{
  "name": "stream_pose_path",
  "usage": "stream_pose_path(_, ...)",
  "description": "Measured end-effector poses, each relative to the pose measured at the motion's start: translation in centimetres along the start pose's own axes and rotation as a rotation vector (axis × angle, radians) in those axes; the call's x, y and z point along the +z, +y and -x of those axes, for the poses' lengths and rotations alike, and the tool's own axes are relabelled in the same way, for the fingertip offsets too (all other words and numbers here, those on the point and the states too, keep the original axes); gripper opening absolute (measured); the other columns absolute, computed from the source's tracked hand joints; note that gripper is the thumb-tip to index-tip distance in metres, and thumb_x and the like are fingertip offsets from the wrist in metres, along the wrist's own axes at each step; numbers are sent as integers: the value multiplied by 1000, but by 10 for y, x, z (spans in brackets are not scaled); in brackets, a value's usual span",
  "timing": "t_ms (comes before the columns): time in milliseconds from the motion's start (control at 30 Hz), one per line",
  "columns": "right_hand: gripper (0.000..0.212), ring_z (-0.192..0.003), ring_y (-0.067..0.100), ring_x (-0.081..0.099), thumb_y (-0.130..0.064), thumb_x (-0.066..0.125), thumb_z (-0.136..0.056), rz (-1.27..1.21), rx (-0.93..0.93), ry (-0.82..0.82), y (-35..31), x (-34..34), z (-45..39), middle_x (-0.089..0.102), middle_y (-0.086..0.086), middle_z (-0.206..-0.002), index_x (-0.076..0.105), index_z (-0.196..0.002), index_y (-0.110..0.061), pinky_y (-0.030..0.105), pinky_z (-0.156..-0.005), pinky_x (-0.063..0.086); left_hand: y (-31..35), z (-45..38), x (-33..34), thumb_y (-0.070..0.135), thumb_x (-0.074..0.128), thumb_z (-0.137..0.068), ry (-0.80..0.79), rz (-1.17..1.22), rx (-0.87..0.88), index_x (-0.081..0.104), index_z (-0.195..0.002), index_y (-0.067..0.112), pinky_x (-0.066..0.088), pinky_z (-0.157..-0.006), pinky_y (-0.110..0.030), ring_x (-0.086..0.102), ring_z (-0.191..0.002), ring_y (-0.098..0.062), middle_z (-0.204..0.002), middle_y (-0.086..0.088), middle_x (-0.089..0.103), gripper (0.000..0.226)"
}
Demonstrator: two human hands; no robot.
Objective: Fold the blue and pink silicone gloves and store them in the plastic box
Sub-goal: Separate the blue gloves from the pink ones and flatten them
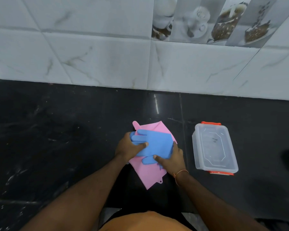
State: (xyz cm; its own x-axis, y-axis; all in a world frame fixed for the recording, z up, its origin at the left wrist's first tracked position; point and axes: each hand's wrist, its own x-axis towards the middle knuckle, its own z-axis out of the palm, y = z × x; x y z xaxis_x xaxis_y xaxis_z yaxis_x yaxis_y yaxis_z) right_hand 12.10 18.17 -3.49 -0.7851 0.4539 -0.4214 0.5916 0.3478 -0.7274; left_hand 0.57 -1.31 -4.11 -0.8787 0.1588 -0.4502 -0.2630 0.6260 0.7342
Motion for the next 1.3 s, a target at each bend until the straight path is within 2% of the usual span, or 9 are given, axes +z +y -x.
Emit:
stream_pose_path(67,101,-126,27,57,-39,94,-75,-81,0,-6,-5,7,1,46,8,-146,35,-155,-22,47,-103,57,-1,-1,-7,60,86,-77,-28,40,33,60,-140,36,52,-67,-22,70,-106,-12,-114,20,69,73)
stream_pose_path(200,89,-113,38,67,-26,91,-81,-178,-25,-43,-17,28,3,54,11,-141,38,-152,-21,56,-89,63,-5,-6,-26,54,87,-81,1,47,76,66,-131,35,51,-71,-19,73,-102,-11,-114,17,75,58)
stream_pose_path(367,91,-122,22,57,-19,89,-82,-178,-65,-39,-33,56,3,48,6,-143,36,-155,-19,45,-101,58,-19,-13,-60,59,85,-75,-6,28,88,67,-106,50,53,-66,-20,71,-86,7,-95,26,77,37)
stream_pose_path(567,92,-119,18,56,-18,91,-79,-194,-119,-107,-64,107,4,47,4,-141,38,-154,-21,41,-98,58,-50,-19,-118,53,88,-84,32,-11,28,61,-129,36,47,-73,-20,65,-97,0,-106,24,66,56)
stream_pose_path(833,93,-123,20,57,-9,90,-79,-203,-153,-228,-102,163,13,48,5,-144,35,-153,-17,28,-90,58,-93,-16,-181,53,93,-79,114,7,-14,57,-142,26,59,-101,-42,70,-116,-16,-129,9,71,78)
stream_pose_path(967,98,-124,29,61,-9,91,-76,-207,-118,-299,-113,174,15,48,6,-148,30,-152,-20,53,-91,63,-101,-17,-192,56,94,-76,147,-9,-118,38,-162,21,51,-115,-47,60,-137,-26,-154,-1,59,109)
stream_pose_path(1033,103,-128,27,60,-14,93,-74,-167,-133,-302,-114,174,16,46,6,-150,27,-153,-20,51,-99,60,-101,-16,-192,67,92,-69,197,-98,-195,35,-164,24,43,-121,-54,51,-146,-31,-159,-3,53,119)
stream_pose_path(1167,137,-140,28,48,-37,96,-71,63,-150,-315,-115,156,13,29,8,-161,-1,-165,-18,44,-111,49,-102,-6,-181,81,85,-63,457,-391,-149,56,-133,34,38,-112,-56,46,-137,-28,-140,4,51,90)
stream_pose_path(1300,139,-140,31,42,-62,87,-70,343,-213,-203,-107,121,14,26,10,-155,-6,-165,-22,47,-108,51,-82,-1,-175,83,70,-78,401,-565,-26,61,-95,34,39,-97,-49,52,-106,-18,-102,14,60,52)
